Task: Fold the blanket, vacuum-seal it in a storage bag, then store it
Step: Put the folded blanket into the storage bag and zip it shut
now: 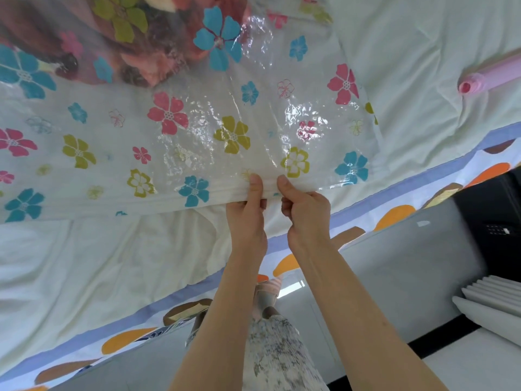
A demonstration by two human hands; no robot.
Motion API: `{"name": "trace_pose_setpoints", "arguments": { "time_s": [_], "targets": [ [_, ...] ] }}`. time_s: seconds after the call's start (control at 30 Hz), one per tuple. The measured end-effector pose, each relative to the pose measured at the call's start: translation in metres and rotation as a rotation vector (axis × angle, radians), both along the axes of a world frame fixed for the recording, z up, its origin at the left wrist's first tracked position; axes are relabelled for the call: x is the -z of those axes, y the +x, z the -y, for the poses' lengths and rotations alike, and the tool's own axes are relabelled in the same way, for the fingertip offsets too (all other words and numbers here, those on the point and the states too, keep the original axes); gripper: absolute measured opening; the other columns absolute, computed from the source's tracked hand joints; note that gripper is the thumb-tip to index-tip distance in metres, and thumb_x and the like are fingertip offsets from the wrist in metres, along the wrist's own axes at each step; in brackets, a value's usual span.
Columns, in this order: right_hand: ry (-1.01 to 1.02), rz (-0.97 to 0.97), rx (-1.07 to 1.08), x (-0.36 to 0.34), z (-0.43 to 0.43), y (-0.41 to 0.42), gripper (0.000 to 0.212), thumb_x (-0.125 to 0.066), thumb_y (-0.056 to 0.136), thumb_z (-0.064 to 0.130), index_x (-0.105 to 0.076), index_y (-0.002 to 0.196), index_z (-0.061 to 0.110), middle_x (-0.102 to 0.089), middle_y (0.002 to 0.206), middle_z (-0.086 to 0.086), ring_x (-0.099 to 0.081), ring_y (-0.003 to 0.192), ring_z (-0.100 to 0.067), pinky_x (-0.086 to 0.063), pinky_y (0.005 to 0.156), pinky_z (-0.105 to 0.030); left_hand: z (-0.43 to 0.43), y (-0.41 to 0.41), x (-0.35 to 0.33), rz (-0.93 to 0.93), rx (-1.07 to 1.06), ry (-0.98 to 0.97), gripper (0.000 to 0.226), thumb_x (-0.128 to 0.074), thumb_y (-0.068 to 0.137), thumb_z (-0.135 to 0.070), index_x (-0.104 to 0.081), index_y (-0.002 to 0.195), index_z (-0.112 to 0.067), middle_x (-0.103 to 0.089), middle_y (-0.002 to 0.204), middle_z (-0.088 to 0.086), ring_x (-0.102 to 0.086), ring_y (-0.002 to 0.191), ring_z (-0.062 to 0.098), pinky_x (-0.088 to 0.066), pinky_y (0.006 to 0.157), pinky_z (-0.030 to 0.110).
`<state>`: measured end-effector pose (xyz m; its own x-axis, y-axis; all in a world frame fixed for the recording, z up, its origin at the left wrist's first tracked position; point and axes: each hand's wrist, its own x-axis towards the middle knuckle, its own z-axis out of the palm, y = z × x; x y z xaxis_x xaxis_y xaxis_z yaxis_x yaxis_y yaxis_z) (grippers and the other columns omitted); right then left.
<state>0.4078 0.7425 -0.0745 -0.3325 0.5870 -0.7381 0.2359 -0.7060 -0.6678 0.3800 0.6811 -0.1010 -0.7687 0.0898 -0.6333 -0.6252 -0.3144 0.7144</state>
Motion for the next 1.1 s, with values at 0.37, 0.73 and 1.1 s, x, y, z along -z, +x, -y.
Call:
{"name": "trace_pose_setpoints", "arguments": {
  "time_s": [0.37,0.73,1.1],
  "targets": [
    [0.023,0.013,0.062,0.001,-0.026,0.011,0.025,-0.074,0.078,0.003,-0.054,0.063,0.008,-0.042,0.051,0.002,-0.036,0.043,-0.008,-0.033,0.043,-0.016,0.001,0.000,-0.002,0.000,-0.001,-0.021,0.018,-0.059,0.092,-0.017,-0.059,0.110,-0.021,-0.067,0.081,-0.017,-0.054,0.064,0.000,-0.045,0.059,0.016],
    [-0.113,-0.065,0.001,0.002,-0.044,0.021,0.006,-0.069,0.083,0.013,-0.064,0.083,0.013,-0.054,0.064,0.002,-0.045,0.055,-0.011,-0.040,0.050,-0.022,-0.002,0.003,-0.002,-0.015,-0.007,-0.070,0.011,-0.058,0.092,-0.024,-0.061,0.100,-0.029,-0.071,0.084,-0.019,-0.062,0.074,0.002,-0.049,0.067,0.018],
    [0.077,-0.064,0.131,0.004,-0.058,0.028,0.015,-0.069,0.085,0.012,-0.064,0.073,0.004,-0.055,0.056,0.002,-0.045,0.050,-0.008,-0.040,0.054,-0.019,-0.029,0.014,-0.004,0.038,-0.026,0.073,0.007,-0.061,0.088,-0.008,-0.066,0.093,-0.011,-0.066,0.074,-0.006,-0.050,0.060,0.009,-0.043,0.057,0.019]
  ]
}}
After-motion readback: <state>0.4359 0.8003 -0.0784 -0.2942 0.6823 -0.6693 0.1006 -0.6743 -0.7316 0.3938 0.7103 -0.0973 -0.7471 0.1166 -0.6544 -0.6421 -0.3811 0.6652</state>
